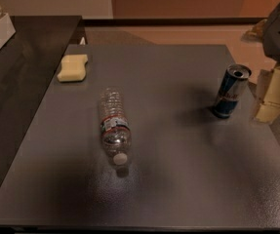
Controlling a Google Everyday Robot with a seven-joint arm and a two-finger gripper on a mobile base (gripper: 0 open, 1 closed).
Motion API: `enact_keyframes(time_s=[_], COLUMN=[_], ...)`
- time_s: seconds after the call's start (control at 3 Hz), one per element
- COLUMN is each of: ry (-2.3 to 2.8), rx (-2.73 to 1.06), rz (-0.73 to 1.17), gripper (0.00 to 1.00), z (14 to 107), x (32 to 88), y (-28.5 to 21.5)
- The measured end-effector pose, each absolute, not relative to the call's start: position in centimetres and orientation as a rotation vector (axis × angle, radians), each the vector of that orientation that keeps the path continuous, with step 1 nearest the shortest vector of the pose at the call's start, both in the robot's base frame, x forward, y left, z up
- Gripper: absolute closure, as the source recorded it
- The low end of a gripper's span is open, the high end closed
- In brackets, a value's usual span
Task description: Place water bottle upright
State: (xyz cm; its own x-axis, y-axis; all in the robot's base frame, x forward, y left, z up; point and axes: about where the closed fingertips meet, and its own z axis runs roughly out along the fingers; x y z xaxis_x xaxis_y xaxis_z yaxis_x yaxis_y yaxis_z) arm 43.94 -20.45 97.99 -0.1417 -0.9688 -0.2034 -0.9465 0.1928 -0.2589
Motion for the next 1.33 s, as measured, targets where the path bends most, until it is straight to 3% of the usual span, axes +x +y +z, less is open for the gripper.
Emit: enact_keyframes(time_s=[1.33], ry=[1.205], rx=[-2.490], rz=[0.065], gripper=[0.00], z=[97.2], x=[46.3], y=[-5.4])
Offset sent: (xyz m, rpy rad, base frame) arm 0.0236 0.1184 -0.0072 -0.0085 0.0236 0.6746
